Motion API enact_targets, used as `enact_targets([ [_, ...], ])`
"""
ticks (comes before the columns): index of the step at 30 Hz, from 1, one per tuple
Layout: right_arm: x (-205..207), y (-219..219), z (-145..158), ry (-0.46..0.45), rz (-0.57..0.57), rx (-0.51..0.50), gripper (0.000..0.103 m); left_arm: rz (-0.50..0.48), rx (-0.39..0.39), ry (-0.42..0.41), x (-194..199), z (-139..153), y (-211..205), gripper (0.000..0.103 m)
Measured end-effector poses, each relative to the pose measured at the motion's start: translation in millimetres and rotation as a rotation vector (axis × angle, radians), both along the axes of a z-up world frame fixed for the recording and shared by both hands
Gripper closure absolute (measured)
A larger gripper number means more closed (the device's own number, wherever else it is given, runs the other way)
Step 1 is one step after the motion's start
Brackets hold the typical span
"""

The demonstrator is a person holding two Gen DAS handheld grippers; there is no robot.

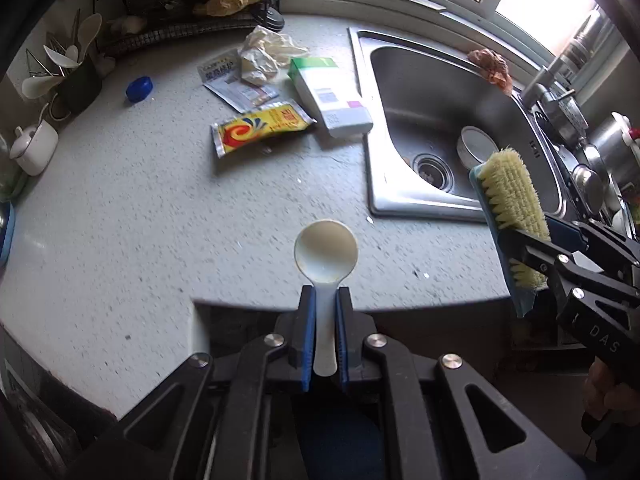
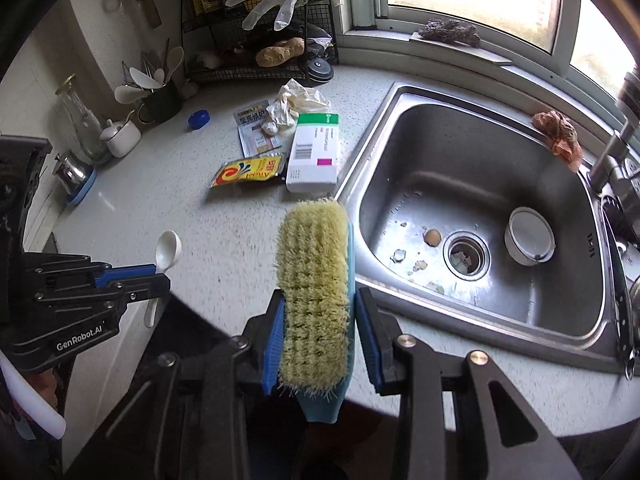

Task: Collect trash
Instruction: 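Carry the spoon and brush down over the red bin with both tools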

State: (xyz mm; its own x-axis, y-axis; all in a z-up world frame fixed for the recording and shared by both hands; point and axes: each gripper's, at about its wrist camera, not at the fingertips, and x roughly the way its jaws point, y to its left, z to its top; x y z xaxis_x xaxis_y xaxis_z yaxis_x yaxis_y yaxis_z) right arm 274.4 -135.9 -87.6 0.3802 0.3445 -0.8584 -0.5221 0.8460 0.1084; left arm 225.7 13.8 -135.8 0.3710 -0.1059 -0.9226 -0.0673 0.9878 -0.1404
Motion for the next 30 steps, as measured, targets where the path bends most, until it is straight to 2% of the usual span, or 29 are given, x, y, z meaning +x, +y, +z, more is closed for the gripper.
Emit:
enact_targets([
  [7, -61.0, -54.9, -1.0, 0.009, -0.027, 0.009, 0.071, -0.04, 0.006, 0.011, -54.0, 0.3, -54.1, 0.094],
  [11, -77.7, -75.0, -2.1, 0.032, -0.064, 0.015, 0.071, -0.081, 0.0, 0.031, -67.1, -2.3, -78.5, 0.094],
  [15, -89.4, -91.6, -14.1, 0.066, -0.111, 0.014, 0.071, -0.121, -0.018, 0.079, -71.3, -22.8, -96.6, 0.094],
  [21, -111.1, -112.7, -61.5, 0.16, -0.178, 0.011, 0.071, -0.195, -0.023, 0.183, -81.8, -75.9, -118.1, 0.094],
  [27, -119.4, -118.4, -146.1, 0.267, -0.227, -0.01, 0.071, -0.24, -0.008, 0.285, -86.1, -167.7, -129.3, 0.094],
  [30, -121.9, -120.6, -196.4, 0.302, -0.238, -0.01, 0.071, -0.247, -0.033, 0.31, -84.7, -221.1, -133.2, 0.094],
])
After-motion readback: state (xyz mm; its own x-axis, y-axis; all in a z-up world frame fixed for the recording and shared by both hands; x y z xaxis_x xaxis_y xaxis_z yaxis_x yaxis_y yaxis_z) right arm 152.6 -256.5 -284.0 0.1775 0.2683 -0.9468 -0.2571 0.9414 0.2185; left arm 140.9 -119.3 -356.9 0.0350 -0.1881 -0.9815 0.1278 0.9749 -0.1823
